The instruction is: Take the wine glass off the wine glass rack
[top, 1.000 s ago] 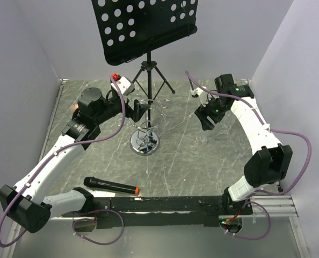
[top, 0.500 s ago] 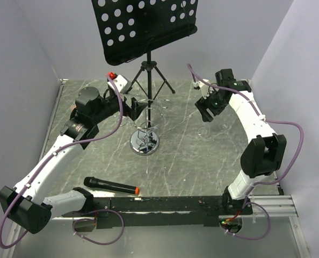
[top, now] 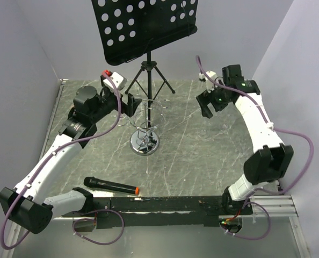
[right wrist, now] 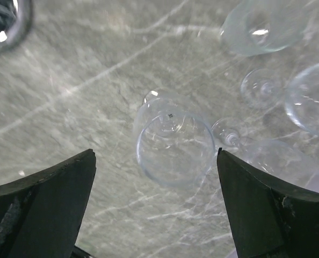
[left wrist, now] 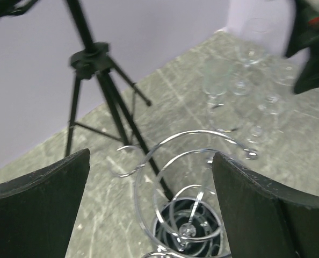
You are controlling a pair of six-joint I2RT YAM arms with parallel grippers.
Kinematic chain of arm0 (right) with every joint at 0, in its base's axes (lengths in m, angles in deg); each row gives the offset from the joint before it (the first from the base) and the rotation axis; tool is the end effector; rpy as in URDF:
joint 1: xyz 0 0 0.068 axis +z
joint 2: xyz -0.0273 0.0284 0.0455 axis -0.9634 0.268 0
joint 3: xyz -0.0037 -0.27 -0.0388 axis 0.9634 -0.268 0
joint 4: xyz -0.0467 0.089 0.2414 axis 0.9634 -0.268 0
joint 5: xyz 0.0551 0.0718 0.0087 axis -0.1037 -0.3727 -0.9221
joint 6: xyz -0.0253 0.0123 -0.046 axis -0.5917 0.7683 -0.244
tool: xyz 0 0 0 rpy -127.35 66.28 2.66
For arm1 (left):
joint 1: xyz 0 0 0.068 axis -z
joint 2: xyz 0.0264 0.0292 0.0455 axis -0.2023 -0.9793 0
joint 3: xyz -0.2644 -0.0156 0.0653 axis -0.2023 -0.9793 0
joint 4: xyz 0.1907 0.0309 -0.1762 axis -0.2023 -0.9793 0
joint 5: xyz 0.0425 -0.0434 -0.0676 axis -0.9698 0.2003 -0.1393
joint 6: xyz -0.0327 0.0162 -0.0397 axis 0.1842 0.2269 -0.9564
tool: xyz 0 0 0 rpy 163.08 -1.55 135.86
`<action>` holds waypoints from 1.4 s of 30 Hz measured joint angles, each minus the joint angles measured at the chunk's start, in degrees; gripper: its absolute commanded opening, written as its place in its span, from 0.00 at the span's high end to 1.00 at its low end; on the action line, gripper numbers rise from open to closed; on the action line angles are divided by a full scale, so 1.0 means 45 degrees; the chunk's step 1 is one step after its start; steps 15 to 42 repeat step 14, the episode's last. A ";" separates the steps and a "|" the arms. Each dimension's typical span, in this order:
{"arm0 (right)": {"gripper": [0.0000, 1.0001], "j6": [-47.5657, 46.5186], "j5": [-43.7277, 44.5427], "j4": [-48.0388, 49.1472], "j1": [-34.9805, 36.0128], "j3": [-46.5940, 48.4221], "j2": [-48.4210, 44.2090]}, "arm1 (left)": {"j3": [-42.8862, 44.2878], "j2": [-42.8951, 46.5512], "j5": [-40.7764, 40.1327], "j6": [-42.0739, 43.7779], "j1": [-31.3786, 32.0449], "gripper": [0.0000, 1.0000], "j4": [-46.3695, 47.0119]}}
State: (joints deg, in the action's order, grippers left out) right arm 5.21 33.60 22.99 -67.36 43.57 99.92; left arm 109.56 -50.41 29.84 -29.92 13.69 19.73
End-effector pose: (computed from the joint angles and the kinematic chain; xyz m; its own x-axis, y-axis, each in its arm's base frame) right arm 0.3248 0.0512 0.3605 -0.5481 -0.5792 -0.6034 -0.6768 0.7310 -0.0869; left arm 0.2305 -0.1192 0.4110 -0.0059 0.0744 -0.9972 0.6465 0.7611 0.0530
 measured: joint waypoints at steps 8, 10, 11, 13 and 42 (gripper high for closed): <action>0.00 0.2215 0.0811 0.1316 0.0058 0.0126 -0.2035 | -0.0675 0.0340 -0.1253 -0.0262 -0.1044 0.00 -0.0044; 0.00 0.2701 0.1219 0.1666 0.0073 0.0170 -0.2244 | -0.0903 0.0447 -0.1598 -0.0350 -0.1360 0.00 -0.0087; 0.00 0.2929 0.1389 0.1851 0.0097 0.0180 -0.2327 | -0.1035 0.0515 -0.1744 -0.0369 -0.1535 0.00 -0.0078; 0.00 0.3264 0.1613 0.2089 0.0121 0.0214 -0.2395 | -0.1307 0.0651 -0.2006 -0.0500 -0.1904 0.00 -0.0087; 0.00 0.3419 0.1705 0.2181 0.0121 0.0223 -0.2395 | -0.1447 0.0714 -0.2103 -0.0646 -0.2064 0.00 -0.0078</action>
